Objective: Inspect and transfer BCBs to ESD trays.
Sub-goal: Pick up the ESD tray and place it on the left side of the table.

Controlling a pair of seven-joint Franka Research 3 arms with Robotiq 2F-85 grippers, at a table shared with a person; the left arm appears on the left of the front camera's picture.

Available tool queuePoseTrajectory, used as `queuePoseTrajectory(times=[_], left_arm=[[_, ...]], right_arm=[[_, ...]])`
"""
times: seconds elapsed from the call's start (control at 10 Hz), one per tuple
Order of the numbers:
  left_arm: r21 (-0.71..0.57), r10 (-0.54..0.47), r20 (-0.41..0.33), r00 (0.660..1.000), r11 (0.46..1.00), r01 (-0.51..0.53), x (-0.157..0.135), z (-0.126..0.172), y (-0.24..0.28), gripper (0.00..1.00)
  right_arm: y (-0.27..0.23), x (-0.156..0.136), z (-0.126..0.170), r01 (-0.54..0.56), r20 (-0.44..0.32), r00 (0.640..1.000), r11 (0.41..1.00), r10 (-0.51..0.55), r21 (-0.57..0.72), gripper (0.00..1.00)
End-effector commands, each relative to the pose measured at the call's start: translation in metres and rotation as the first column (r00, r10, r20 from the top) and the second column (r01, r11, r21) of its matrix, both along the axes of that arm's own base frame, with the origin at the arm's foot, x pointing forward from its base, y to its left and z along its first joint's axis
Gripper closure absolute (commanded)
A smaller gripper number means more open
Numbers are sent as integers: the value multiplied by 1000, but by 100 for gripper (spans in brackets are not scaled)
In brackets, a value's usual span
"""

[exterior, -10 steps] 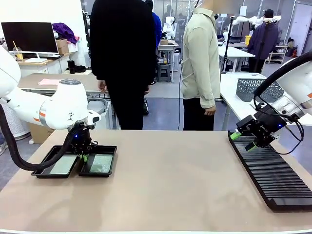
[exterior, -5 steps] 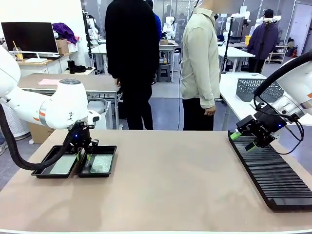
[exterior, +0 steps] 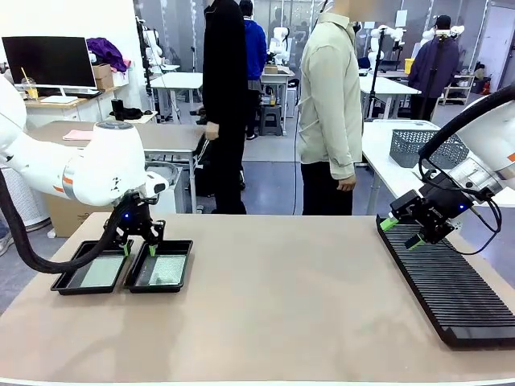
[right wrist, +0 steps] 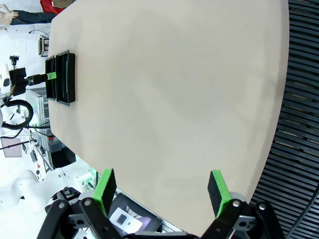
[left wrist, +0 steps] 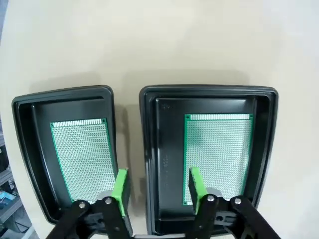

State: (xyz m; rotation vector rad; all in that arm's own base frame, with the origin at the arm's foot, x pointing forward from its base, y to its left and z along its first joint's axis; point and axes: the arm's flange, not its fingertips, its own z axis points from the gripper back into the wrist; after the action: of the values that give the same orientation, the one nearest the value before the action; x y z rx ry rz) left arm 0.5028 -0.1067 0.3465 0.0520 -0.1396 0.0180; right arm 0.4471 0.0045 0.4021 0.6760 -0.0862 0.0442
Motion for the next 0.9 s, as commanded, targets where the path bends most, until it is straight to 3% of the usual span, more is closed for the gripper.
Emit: queuePoseTrajectory(times=[0.0,0.3,0.4,0.5,0.8], left_arm=[[-3,-30,-7,1000,1000,30,-10,13,-1,36],[3,-40,-12,999,999,40,-17,42,-6,36],[-3,-43,-14,999,999,42,-20,52,-6,4],[-4,-49,-9,999,999,49,-24,61,-6,0],[-27,-57,-13,998,998,57,-34,88,-4,0]], right_arm=[[1,1,0,13,6,1000,1000,-13,-5,2],[1,1,0,13,6,1000,1000,-13,-5,2],[1,1,0,13,6,1000,1000,-13,-5,2],[1,1,0,13,6,1000,1000,-13,-5,2],[1,1,0,13,6,1000,1000,-13,-5,2]])
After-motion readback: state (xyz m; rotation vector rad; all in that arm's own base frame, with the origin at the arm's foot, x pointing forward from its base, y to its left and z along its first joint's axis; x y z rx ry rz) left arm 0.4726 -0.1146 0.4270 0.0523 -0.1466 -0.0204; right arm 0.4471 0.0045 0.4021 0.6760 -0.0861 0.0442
